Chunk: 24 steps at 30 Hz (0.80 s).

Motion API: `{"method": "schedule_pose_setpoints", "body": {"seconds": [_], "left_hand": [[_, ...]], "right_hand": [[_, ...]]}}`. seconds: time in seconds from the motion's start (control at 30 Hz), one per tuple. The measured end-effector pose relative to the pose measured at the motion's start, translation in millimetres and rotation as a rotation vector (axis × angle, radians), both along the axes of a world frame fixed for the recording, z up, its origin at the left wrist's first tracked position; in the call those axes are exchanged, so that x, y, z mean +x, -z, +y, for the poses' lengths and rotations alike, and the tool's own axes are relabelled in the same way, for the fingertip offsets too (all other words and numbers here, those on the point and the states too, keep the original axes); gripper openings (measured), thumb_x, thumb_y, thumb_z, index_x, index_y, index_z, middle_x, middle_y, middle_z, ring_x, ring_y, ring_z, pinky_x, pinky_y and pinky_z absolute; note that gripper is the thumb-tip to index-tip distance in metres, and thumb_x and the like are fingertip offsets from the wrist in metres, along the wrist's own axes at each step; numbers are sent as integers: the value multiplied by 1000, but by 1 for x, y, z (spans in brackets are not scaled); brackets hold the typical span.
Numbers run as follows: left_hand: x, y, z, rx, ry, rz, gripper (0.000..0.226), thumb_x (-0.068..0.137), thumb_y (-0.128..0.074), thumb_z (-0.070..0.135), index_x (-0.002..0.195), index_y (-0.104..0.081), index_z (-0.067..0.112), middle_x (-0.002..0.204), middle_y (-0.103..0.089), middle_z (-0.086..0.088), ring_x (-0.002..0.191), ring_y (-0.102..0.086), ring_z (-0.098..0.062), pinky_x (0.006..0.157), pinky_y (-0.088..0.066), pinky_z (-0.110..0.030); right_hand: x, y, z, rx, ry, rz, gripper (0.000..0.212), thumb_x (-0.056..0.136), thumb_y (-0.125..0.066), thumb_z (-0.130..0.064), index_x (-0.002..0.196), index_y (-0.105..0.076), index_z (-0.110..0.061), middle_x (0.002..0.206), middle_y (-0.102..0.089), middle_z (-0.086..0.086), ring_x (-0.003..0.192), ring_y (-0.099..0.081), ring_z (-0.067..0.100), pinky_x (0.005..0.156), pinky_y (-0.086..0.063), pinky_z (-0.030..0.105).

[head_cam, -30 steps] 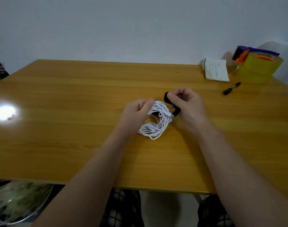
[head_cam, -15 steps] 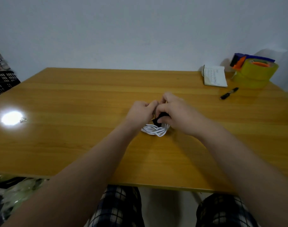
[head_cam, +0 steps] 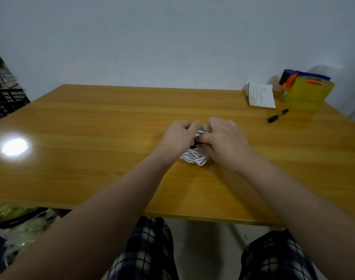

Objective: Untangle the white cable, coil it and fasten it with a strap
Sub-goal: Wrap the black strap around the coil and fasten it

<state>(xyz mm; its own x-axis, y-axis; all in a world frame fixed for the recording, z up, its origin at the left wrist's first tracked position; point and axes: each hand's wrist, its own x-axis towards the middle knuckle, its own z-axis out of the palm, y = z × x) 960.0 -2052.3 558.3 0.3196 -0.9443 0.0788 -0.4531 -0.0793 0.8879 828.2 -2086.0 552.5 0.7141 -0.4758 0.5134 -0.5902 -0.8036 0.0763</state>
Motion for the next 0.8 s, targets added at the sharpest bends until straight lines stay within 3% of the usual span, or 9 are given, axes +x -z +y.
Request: {"method": "schedule_pose_setpoints", "body": {"seconds": [0.1, 0.17, 0.27, 0.33, 0.47, 0.63, 0.7, 0.8], "left_hand": [[2, 1, 3, 24, -4, 48, 37, 96, -48, 28, 74, -61, 1, 50, -53, 0, 45, -44, -11, 49, -35, -25], [4, 1, 6, 32, -5, 66, 35, 96, -48, 30, 78, -63, 3, 52, -54, 0, 45, -44, -11, 47, -34, -24], [6, 0, 11, -7, 39, 74, 34, 96, -48, 30, 72, -59, 8, 53, -51, 0, 45, -41, -12, 45, -32, -24], [8, -2, 15, -15, 103, 84, 31, 97, -47, 31, 77, -62, 12, 53, -48, 0, 44, -40, -11, 45, -32, -23], [10, -3, 18, 2, 163, 56, 26, 97, -47, 32, 95, -64, 14, 56, -50, -1, 43, -41, -8, 44, -34, -20], [13, 7, 20, 31, 135, 124, 41, 96, -47, 40, 127, -51, 14, 81, -59, 5, 50, -46, -10, 46, -37, -20], [14, 10, 20, 4, 130, 165, 44, 96, -49, 39, 129, -52, 10, 77, -56, 5, 48, -45, -9, 45, -37, -20], [13, 13, 23, -68, 116, 215, 33, 96, -51, 34, 115, -64, 11, 58, -55, 11, 46, -44, -10, 44, -36, -19]], "right_hand": [[3, 0, 2, 36, 5, -8, 13, 75, -61, -30, 79, -72, -24, 73, -45, 4, 66, -51, 27, 57, -26, 31], [5, 1, 2, 95, 44, -96, 12, 79, -66, -22, 88, -64, -15, 85, -50, 9, 67, -50, 27, 55, -28, 31], [10, 2, 2, 217, 141, -184, 41, 82, -65, -24, 118, -47, -15, 116, -50, 6, 78, -52, 24, 52, -36, 31], [12, 1, 2, 274, 207, -137, 61, 84, -60, -28, 137, -32, -22, 125, -52, 3, 97, -58, 26, 64, -46, 35], [16, 6, 4, 261, 276, -76, 60, 88, -53, -32, 142, -28, -25, 125, -59, 1, 108, -58, 26, 71, -43, 33], [16, 8, 8, 283, 247, -205, 58, 85, -59, -35, 134, -30, -26, 104, -68, -1, 87, -65, 26, 62, -46, 33], [16, 8, 8, 278, 238, -226, 54, 84, -59, -29, 130, -31, -26, 98, -69, 0, 80, -64, 27, 57, -45, 32], [14, 6, 7, 295, 197, -258, 50, 83, -59, -25, 127, -34, -27, 98, -68, 1, 81, -63, 27, 59, -50, 37]]}}
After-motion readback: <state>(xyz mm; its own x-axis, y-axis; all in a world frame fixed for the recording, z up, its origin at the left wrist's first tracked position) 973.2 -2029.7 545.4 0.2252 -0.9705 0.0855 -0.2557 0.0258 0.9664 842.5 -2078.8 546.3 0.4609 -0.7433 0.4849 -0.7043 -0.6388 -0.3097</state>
